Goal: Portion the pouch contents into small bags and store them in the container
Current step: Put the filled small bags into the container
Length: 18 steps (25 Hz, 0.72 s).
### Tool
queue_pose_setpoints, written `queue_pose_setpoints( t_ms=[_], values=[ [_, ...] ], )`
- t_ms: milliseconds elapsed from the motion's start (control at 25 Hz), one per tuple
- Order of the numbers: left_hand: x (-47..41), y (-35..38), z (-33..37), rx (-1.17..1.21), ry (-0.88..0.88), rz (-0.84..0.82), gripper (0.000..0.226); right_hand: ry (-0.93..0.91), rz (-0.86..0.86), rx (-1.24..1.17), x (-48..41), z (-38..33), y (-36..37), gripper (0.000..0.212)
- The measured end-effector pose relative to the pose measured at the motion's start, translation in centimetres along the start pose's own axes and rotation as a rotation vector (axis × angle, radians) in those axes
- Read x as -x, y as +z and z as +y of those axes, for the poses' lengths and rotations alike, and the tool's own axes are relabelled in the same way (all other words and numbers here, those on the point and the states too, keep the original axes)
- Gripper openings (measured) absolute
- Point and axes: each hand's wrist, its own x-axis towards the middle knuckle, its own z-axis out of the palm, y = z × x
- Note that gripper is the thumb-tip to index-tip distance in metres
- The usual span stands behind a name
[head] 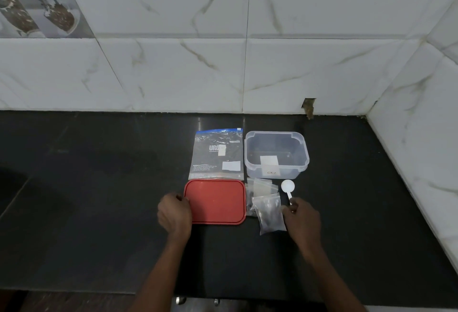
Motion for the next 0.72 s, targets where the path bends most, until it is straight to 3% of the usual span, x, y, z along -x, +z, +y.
queue_pose_setpoints(
  t_ms=[80,160,200,320,480,560,720],
  values=[
    [0.3,0.6,0.0,-0.021,0.141,0.044,0.018,0.040,-0.120,-0.140,0.0,0.7,0.8,0.017],
    [2.4,1.1,1.2,0.096,0.292,-0.005,0.014,0.053,-0.134,-0.256,-0.2,1.1,2.0,0.008],
    [3.8,1.4,2.0,0.170,0.345,-0.093,0.013,0.067,-0.133,-0.308,-0.2,1.1,2.4,0.001],
    [7.5,2.8,4.3,0.361,0.426,-0.424,0.015,0.075,-0.174,-0.485,-0.5,1.1,1.9,0.010],
    [8.5,4.0,5.2,0.599,0.297,-0.710,0.042,0.035,-0.364,-0.723,-0.6,1.1,-0.4,0.010],
    [8.5,3.8,5.4,0.716,0.250,-0.783,0.031,0.040,-0.393,-0.761,-1.1,1.3,-0.9,0.011],
    [8.4,3.1,6.1,0.789,0.231,-0.756,0.011,0.017,-0.357,-0.751,-1.3,1.5,-0.9,0.012]
  ],
)
